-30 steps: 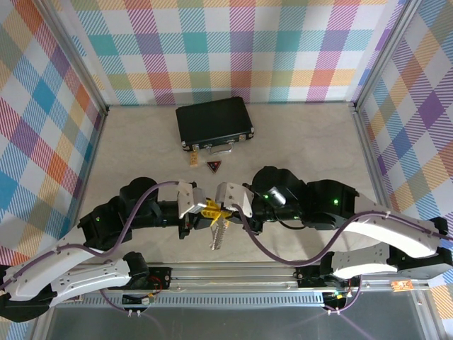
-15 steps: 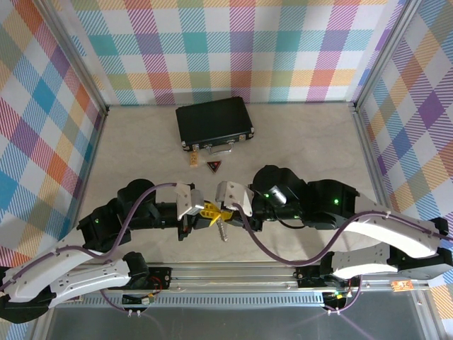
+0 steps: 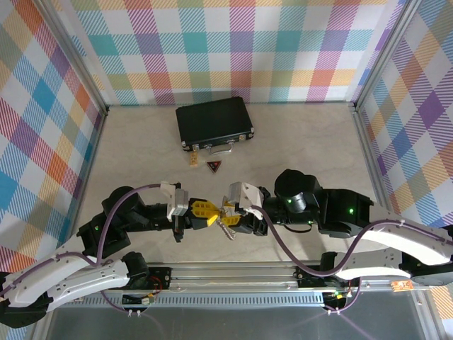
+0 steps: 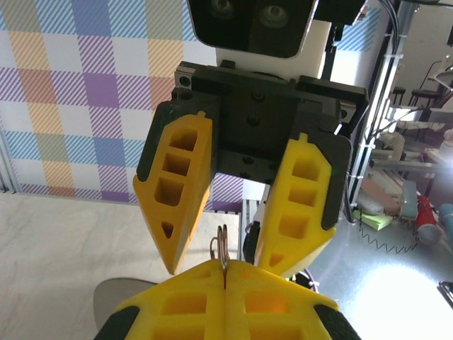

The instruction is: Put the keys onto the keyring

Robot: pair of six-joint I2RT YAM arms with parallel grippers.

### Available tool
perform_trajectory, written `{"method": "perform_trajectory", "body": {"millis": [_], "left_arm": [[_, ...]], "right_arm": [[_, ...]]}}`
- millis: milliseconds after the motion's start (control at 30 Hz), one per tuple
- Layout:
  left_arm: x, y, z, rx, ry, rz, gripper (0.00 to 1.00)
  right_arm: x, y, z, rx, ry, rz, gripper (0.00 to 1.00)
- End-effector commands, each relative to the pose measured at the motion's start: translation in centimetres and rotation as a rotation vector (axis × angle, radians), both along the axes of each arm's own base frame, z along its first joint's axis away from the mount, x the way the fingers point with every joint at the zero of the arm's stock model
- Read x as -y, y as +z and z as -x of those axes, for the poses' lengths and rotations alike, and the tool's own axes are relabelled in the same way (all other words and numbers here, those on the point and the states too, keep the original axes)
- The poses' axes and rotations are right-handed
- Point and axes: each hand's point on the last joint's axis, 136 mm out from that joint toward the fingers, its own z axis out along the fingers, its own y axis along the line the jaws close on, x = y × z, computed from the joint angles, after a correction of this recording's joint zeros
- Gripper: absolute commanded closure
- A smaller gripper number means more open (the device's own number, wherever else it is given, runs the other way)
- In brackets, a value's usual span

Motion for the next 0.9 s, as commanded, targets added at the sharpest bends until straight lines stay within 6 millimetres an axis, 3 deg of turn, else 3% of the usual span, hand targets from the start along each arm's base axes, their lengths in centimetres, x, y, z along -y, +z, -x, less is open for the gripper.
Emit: {"method": "perform_trajectory", "body": {"millis": [0, 100, 200, 467, 600, 733, 867], "left_arm": [[-0.2, 1.8, 0.8, 0.023, -0.038, 0.081, 1.00], [0.0, 1.6, 0.9, 0.025, -0.048, 0.077, 1.00], [0.0, 1.7, 1.0, 0.027, -0.053, 0.083, 1.00], [0.1, 1.3, 0.8, 0.022, -0.047, 0.069, 1.00], [0.2, 0.1, 0.2, 0.027, -0.012, -0.007, 1.00], [0.0, -2.3, -1.3, 0.061, 0.066, -0.151, 0.87], [0.0, -3.6, -2.0, 0.067, 0.096, -0.241, 0.86]], "right_arm": [[-0.1, 1.6, 1.1, -0.015, 0.050, -0.085, 0.61], [-0.1, 1.7, 0.7, -0.008, 0.031, -0.091, 0.64], [-0.1, 1.6, 0.6, -0.005, 0.027, -0.084, 0.79], [-0.1, 1.0, 0.4, 0.002, 0.019, -0.068, 1.00], [0.0, 0.5, 0.0, 0.019, 0.002, -0.027, 1.00], [0.2, -0.7, -0.9, 0.044, -0.032, 0.078, 1.00], [0.3, -1.7, -1.6, 0.059, -0.057, 0.181, 1.00]]}}
